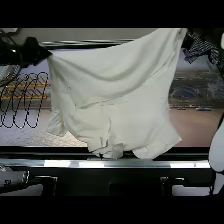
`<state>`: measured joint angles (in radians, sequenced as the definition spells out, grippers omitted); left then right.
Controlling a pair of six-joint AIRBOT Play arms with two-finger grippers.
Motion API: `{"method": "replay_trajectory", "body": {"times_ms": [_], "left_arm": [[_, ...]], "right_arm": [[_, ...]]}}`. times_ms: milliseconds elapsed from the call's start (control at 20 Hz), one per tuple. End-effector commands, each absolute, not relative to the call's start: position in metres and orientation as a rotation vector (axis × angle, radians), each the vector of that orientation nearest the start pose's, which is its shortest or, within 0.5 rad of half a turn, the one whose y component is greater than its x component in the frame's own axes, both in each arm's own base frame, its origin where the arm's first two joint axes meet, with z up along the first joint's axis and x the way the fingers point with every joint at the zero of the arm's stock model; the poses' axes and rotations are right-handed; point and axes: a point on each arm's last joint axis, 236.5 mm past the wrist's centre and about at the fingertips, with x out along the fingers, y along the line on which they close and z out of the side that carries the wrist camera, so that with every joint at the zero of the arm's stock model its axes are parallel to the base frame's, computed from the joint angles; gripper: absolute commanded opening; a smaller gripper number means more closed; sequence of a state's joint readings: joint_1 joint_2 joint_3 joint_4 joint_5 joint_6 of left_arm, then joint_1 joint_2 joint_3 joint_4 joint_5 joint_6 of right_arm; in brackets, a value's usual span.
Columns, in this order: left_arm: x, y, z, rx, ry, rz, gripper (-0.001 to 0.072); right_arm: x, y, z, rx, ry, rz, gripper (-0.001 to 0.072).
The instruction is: Fold the clothes and pants, and hang the long-sleeved shirts on hangers.
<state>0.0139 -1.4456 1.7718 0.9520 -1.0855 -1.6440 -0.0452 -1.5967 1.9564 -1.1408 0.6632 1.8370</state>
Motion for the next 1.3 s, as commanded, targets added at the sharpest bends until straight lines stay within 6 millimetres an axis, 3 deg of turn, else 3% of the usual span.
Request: {"method": "replay_trajectory", "body": {"times_ms": [0, 100, 200, 300, 400, 450, 500, 550, 600, 650, 750, 800, 1050, 1150, 1250], "left_arm": [[0.57, -0.115, 0.101, -0.659, 0.883, -0.291, 0.0018], [0.589, -0.115, 0.041, -0.719, 0.942, -0.252, 0.0018], [0.595, -0.116, -0.003, -0.762, 0.999, -0.228, 0.0018], [0.595, -0.117, -0.03, -0.778, 1.042, -0.212, 0.0018], [0.594, -0.118, -0.039, -0.781, 1.057, -0.208, 0.0019], [0.594, -0.118, -0.038, -0.769, 1.05, -0.219, 0.002], [0.595, -0.119, -0.036, -0.765, 1.046, -0.23, 0.0046], [0.594, -0.12, -0.034, -0.768, 1.045, -0.234, 0.0194], [0.593, -0.119, -0.03, -0.771, 1.045, -0.238, 0.0407], [0.592, -0.116, -0.023, -0.765, 1.042, -0.245, 0.0551], [0.585, -0.106, -0.001, -0.722, 1.03, -0.28, 0.0557], [0.579, -0.098, 0.013, -0.692, 1.023, -0.3, 0.0557], [0.527, -0.039, 0.072, -0.467, 1.065, -0.249, 0.0557], [0.506, -0.027, 0.091, -0.393, 1.085, -0.208, 0.0557], [0.489, -0.024, 0.107, -0.37, 1.08, -0.189, 0.0557]], "right_arm": [[0.656, 0.044, 0.147, 0.807, 0.543, 0.079, 0.0037], [0.668, 0.057, 0.091, 0.887, 0.624, 0.074, 0.0038], [0.672, 0.066, 0.051, 0.91, 0.685, 0.063, 0.0038], [0.673, 0.076, 0.026, 0.91, 0.727, 0.059, 0.0038], [0.672, 0.083, 0.017, 0.902, 0.747, 0.063, 0.0038], [0.671, 0.087, 0.015, 0.893, 0.752, 0.069, 0.0042], [0.67, 0.088, 0.015, 0.892, 0.755, 0.072, 0.0092], [0.668, 0.09, 0.015, 0.895, 0.771, 0.077, 0.0218], [0.663, 0.09, 0.015, 0.892, 0.794, 0.081, 0.0314], [0.656, 0.09, 0.018, 0.878, 0.823, 0.089, 0.0362], [0.638, 0.083, 0.034, 0.825, 0.871, 0.119, 0.0367], [0.624, 0.077, 0.046, 0.779, 0.903, 0.134, 0.0417], [0.537, 0.022, 0.122, 0.424, 1.005, 0.064, 0.043], [0.501, 0.033, 0.144, 0.36, 1.043, 0.092, 0.043], [0.466, 0.068, 0.148, 0.339, 1.088, 0.143, 0.0429]]}}
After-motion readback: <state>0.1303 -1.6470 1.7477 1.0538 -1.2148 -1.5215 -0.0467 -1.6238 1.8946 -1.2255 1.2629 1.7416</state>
